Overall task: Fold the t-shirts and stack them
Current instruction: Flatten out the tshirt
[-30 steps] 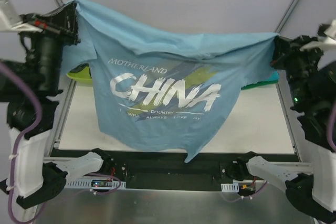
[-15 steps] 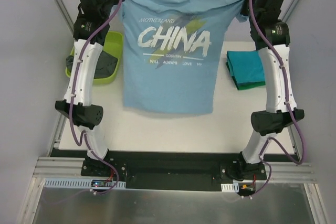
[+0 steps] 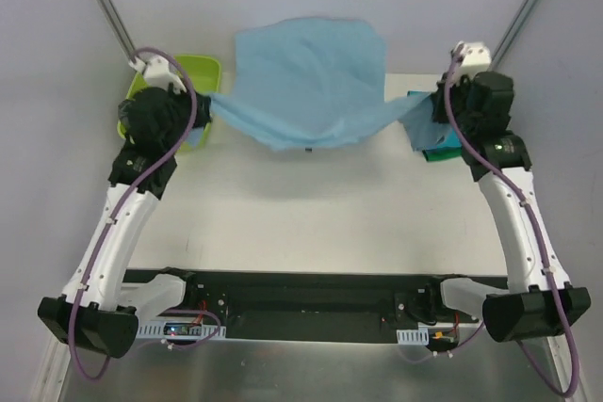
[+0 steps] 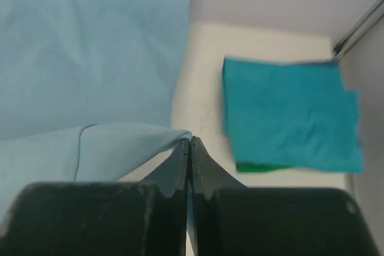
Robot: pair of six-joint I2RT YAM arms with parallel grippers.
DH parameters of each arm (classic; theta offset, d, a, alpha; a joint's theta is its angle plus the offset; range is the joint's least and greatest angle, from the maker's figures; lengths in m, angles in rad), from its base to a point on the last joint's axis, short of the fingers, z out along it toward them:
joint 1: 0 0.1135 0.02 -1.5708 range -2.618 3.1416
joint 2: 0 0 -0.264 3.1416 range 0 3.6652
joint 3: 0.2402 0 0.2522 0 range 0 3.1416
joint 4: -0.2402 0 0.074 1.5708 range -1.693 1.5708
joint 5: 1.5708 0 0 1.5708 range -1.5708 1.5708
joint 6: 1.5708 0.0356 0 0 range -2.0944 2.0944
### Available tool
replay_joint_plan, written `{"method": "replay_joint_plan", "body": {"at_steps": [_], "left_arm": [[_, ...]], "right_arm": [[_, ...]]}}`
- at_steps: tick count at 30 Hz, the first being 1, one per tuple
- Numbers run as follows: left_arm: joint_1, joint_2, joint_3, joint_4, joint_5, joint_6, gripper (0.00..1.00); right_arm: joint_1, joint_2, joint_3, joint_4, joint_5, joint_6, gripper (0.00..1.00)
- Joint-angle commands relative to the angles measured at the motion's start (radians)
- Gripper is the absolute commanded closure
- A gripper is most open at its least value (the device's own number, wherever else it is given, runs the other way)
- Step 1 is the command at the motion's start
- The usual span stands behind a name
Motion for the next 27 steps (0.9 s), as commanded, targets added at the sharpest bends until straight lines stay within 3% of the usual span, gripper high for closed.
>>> {"method": "replay_joint_plan", "body": {"at_steps": [1, 4, 7, 8, 9, 10, 12, 13, 14, 15, 18, 23, 27], "left_arm": [[0.003, -0.030, -0.342, -0.050, 0.058, -0.188, 1.00], [0.004, -0.037, -0.517, -0.113, 0.125, -0.296, 1.00], [0.004, -0.045, -0.631, -0.173, 0.145, -0.305, 1.00], [0.004, -0.057, -0.650, -0.200, 0.151, -0.308, 0.91], [0.003, -0.069, -0.670, -0.213, 0.170, -0.307, 0.71], [0.001, -0.086, -0.688, -0.216, 0.200, -0.308, 0.69], [-0.007, -0.125, -0.713, -0.218, 0.240, -0.337, 0.55], [-0.011, -0.146, -0.707, -0.221, 0.239, -0.333, 0.38], [-0.013, -0.166, -0.690, -0.234, 0.227, -0.324, 0.13], [-0.013, -0.181, -0.662, -0.248, 0.204, -0.313, 0.01], [-0.019, -0.218, -0.584, -0.259, 0.194, -0.299, 0.01], [-0.040, -0.125, -0.495, -0.170, 0.185, -0.279, 0.01], [-0.040, 0.082, -0.434, -0.032, 0.367, -0.239, 0.01]], "right_arm": [[-0.008, 0.005, -0.250, 0.015, -0.051, 0.033, 1.00], [-0.019, -0.004, -0.379, -0.047, 0.088, 0.114, 1.00], [-0.028, -0.020, -0.483, -0.119, 0.193, 0.173, 0.95], [-0.031, -0.026, -0.514, -0.131, 0.208, 0.183, 0.94], [-0.031, -0.027, -0.540, -0.145, 0.222, 0.196, 0.92], [-0.033, -0.029, -0.555, -0.162, 0.225, 0.205, 0.86], [-0.034, -0.030, -0.566, -0.209, 0.246, 0.243, 0.65], [-0.034, -0.032, -0.562, -0.229, 0.260, 0.258, 0.50], [-0.034, -0.041, -0.548, -0.249, 0.278, 0.272, 0.33], [-0.034, -0.050, -0.530, -0.271, 0.301, 0.291, 0.26], [-0.028, -0.095, -0.471, -0.327, 0.283, 0.306, 0.04], [0.178, -0.147, -0.531, -0.207, 0.089, 0.344, 0.04], [0.353, -0.058, -0.557, -0.154, 0.055, 0.436, 0.04]]}}
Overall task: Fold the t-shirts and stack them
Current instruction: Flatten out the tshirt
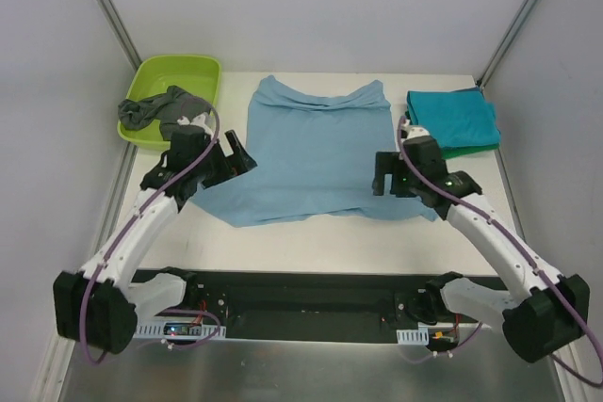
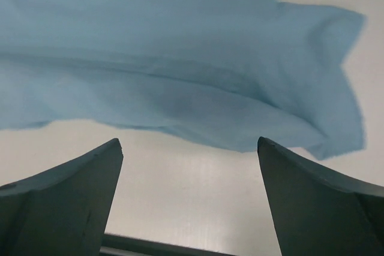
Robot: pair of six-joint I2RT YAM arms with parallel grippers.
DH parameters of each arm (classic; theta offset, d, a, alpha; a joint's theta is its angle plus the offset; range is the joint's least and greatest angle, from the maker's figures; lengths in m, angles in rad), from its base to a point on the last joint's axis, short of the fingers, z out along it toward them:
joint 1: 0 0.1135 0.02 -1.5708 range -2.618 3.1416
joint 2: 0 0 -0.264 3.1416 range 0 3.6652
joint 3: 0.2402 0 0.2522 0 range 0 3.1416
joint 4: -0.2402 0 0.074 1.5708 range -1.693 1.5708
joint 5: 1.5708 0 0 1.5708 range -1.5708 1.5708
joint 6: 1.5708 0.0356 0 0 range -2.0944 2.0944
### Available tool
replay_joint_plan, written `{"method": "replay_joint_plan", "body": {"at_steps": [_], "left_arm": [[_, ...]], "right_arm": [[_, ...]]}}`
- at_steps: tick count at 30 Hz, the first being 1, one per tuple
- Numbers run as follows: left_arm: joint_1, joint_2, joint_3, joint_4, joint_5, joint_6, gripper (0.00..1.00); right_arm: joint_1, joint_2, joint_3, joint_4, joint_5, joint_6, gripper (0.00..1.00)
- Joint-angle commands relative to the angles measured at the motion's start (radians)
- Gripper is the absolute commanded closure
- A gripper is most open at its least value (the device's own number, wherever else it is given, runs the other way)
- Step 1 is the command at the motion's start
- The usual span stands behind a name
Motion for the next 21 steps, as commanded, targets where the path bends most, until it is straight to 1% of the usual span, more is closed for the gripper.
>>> {"method": "replay_joint_plan", "body": {"at_steps": [1, 3, 5, 7, 8, 10, 13, 15, 17, 19, 21], "left_arm": [[-0.005, 0.212, 0.075, 0.140, 0.160, 0.051, 0.01], [-0.005, 0.308, 0.093, 0.147, 0.151, 0.059, 0.01], [-0.005, 0.394, 0.095, 0.146, 0.140, 0.059, 0.01], [-0.007, 0.460, 0.073, 0.147, 0.160, 0.058, 0.01], [-0.007, 0.484, 0.056, 0.152, 0.166, 0.048, 0.01], [-0.018, 0.518, 0.018, 0.160, 0.183, 0.041, 0.01], [-0.060, 0.534, -0.034, 0.161, 0.204, 0.024, 0.01], [-0.140, 0.521, -0.069, 0.167, 0.226, -0.001, 0.01], [-0.250, 0.515, -0.074, 0.175, 0.238, -0.030, 0.01], [-0.377, 0.535, -0.051, 0.218, 0.319, -0.066, 0.01], [-0.491, 0.578, 0.002, 0.320, 0.444, -0.100, 0.01]], "right_arm": [[0.153, 0.093, -0.038, 0.072, -0.070, 0.132, 0.04], [0.194, 0.136, -0.075, 0.158, -0.085, 0.172, 0.04], [0.201, 0.196, -0.087, 0.184, -0.054, 0.233, 0.04], [0.196, 0.268, -0.072, 0.181, -0.019, 0.256, 0.04], [0.192, 0.306, -0.061, 0.181, 0.002, 0.270, 0.04], [0.170, 0.378, -0.026, 0.192, -0.002, 0.269, 0.04], [0.141, 0.498, 0.043, 0.187, -0.002, 0.257, 0.04], [0.110, 0.559, 0.086, 0.179, -0.010, 0.255, 0.04], [0.075, 0.613, 0.126, 0.184, -0.031, 0.250, 0.04], [0.034, 0.665, 0.178, 0.192, -0.057, 0.218, 0.04], [-0.009, 0.705, 0.244, 0.192, -0.077, 0.172, 0.04]]}}
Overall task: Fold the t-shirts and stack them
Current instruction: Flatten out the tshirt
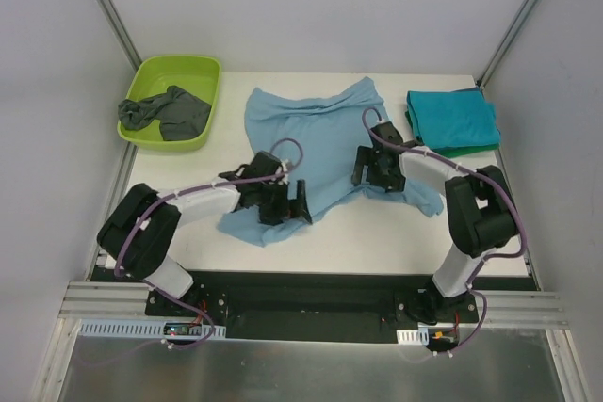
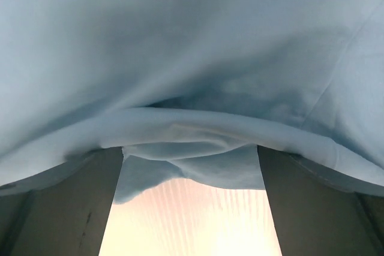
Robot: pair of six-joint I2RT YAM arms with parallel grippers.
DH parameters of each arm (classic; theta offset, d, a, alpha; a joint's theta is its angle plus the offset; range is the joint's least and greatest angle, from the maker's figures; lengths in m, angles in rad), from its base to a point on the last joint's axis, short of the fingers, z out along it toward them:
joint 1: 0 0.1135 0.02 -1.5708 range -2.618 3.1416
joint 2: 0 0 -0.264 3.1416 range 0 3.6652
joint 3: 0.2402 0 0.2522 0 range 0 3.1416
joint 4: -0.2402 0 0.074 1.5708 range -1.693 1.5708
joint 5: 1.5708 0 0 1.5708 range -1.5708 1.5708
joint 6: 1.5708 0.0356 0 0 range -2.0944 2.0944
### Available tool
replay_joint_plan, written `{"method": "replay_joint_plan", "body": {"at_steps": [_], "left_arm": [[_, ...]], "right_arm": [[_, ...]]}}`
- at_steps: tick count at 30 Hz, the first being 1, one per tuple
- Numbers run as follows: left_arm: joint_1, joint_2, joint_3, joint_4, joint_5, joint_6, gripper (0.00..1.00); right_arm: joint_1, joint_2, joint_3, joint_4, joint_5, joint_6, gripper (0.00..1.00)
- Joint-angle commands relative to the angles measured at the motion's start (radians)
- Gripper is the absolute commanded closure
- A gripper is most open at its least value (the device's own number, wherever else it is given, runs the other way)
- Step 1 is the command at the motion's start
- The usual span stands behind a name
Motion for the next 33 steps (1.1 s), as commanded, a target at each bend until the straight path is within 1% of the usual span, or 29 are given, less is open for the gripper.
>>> {"method": "replay_joint_plan", "body": {"at_steps": [1, 3, 5, 7, 9, 11, 13, 14, 16, 17, 19, 20, 22, 24, 26, 28, 30, 31, 32, 33], "left_arm": [[-0.247, 0.082, 0.086, 0.166, 0.288, -0.083, 0.01], [-0.334, 0.122, 0.195, 0.195, 0.346, -0.031, 0.01], [-0.375, 0.132, 0.284, 0.200, 0.378, 0.021, 0.01], [-0.381, 0.115, 0.332, 0.200, 0.391, 0.049, 0.01], [-0.364, 0.077, 0.335, 0.179, 0.341, 0.066, 0.01], [-0.314, 0.031, 0.315, 0.140, 0.285, 0.066, 0.01], [-0.239, -0.021, 0.263, 0.140, 0.235, 0.058, 0.01], [-0.194, -0.060, 0.232, 0.104, 0.186, 0.054, 0.01], [-0.099, -0.110, 0.183, 0.052, 0.097, 0.057, 0.01], [-0.055, -0.138, 0.165, 0.024, 0.062, 0.060, 0.01], [0.021, -0.189, 0.137, -0.004, -0.018, 0.046, 0.01], [0.056, -0.212, 0.128, -0.009, -0.057, 0.038, 0.01], [0.110, -0.250, 0.125, -0.019, -0.148, 0.032, 0.01], [0.154, -0.273, 0.148, -0.044, -0.208, 0.063, 0.01], [0.196, -0.292, 0.181, -0.073, -0.278, 0.090, 0.01], [0.223, -0.304, 0.209, -0.091, -0.339, 0.112, 0.01], [0.250, -0.308, 0.237, -0.101, -0.386, 0.120, 0.01], [0.259, -0.310, 0.243, -0.101, -0.394, 0.124, 0.01], [0.263, -0.312, 0.247, -0.101, -0.402, 0.121, 0.01], [0.270, -0.312, 0.251, -0.101, -0.402, 0.121, 0.01]], "right_arm": [[-0.089, 0.066, 0.143, 0.014, -0.046, -0.065, 0.04], [-0.130, 0.028, 0.165, -0.017, -0.046, -0.087, 0.04], [-0.158, -0.050, 0.139, -0.016, -0.043, -0.119, 0.04], [-0.177, -0.144, 0.098, -0.017, -0.031, -0.150, 0.04], [-0.177, -0.230, 0.053, -0.023, -0.020, -0.173, 0.04], [-0.177, -0.300, 0.009, -0.045, -0.019, -0.175, 0.04], [-0.169, -0.368, -0.039, -0.078, -0.013, -0.158, 0.04], [-0.157, -0.392, -0.062, -0.098, -0.010, -0.150, 0.04], [-0.083, -0.454, -0.110, -0.121, 0.021, -0.142, 0.04], [-0.024, -0.468, -0.123, -0.129, 0.032, -0.142, 0.04], [0.097, -0.474, -0.131, -0.141, -0.006, -0.119, 0.04], [0.160, -0.465, -0.139, -0.129, -0.043, -0.090, 0.04], [0.292, -0.430, -0.140, -0.091, -0.045, -0.052, 0.04], [0.421, -0.361, -0.104, -0.065, -0.027, -0.037, 0.04], [0.530, -0.245, -0.030, -0.033, -0.048, -0.032, 0.04], [0.610, -0.113, 0.077, -0.014, -0.082, -0.017, 0.04], [0.670, 0.015, 0.199, -0.040, -0.091, -0.055, 0.04], [0.693, 0.085, 0.276, -0.058, -0.067, -0.058, 0.04], [0.699, 0.124, 0.310, -0.063, -0.051, -0.056, 0.04], [0.696, 0.161, 0.335, -0.056, -0.071, -0.049, 0.04]]}}
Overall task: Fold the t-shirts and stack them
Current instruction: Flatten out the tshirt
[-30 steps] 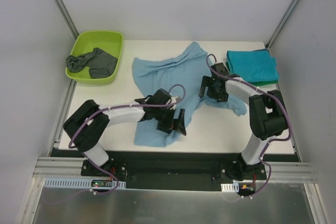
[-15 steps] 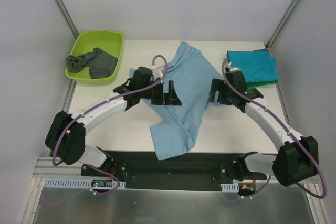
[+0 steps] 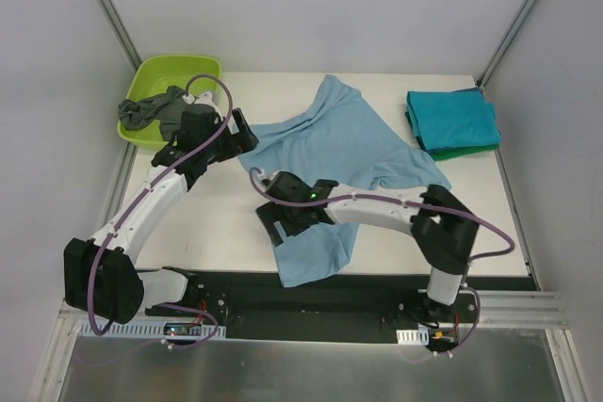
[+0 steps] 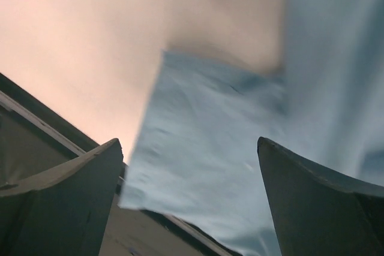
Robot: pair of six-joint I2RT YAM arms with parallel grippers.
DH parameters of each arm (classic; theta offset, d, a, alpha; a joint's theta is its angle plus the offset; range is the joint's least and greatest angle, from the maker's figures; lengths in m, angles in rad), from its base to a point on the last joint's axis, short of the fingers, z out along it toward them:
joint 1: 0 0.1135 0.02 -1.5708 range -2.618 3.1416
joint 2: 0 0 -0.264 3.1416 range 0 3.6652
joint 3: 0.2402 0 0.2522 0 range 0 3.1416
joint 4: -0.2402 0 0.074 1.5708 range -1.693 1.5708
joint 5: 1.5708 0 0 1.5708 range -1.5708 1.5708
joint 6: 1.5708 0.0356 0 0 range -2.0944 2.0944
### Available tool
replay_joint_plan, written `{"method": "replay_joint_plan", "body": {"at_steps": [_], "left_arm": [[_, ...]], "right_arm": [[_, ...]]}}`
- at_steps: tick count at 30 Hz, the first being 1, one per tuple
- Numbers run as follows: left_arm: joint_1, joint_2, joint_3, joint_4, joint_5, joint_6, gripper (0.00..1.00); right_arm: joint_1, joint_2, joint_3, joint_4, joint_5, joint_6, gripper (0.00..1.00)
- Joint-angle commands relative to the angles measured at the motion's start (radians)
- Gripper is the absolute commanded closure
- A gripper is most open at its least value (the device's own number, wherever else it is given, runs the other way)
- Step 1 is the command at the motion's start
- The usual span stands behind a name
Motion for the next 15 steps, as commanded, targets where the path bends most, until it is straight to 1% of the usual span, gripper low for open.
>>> {"method": "replay_joint_plan", "body": {"at_steps": [1, 3, 6, 9, 12, 15], "left_arm": [[0.027, -0.035, 0.052, -0.019, -0.104, 0.038, 0.01], [0.028, -0.038, 0.044, -0.019, -0.101, 0.036, 0.01], [0.028, -0.032, 0.036, -0.019, -0.092, 0.024, 0.01], [0.028, -0.014, 0.038, -0.019, -0.067, 0.030, 0.01], [0.028, -0.007, 0.036, -0.019, -0.037, 0.026, 0.01], [0.030, -0.010, 0.026, -0.019, -0.035, 0.018, 0.01]], "right_arm": [[0.031, 0.148, 0.169, 0.013, -0.029, 0.017, 0.04], [0.031, 0.184, 0.183, 0.014, -0.030, 0.040, 0.04], [0.014, 0.184, 0.130, 0.031, -0.030, 0.064, 0.04], [-0.046, 0.143, 0.018, 0.077, -0.030, 0.112, 0.04], [-0.121, 0.107, -0.134, 0.137, -0.019, 0.169, 0.04], [-0.185, 0.048, -0.261, 0.146, 0.019, 0.209, 0.04]]}}
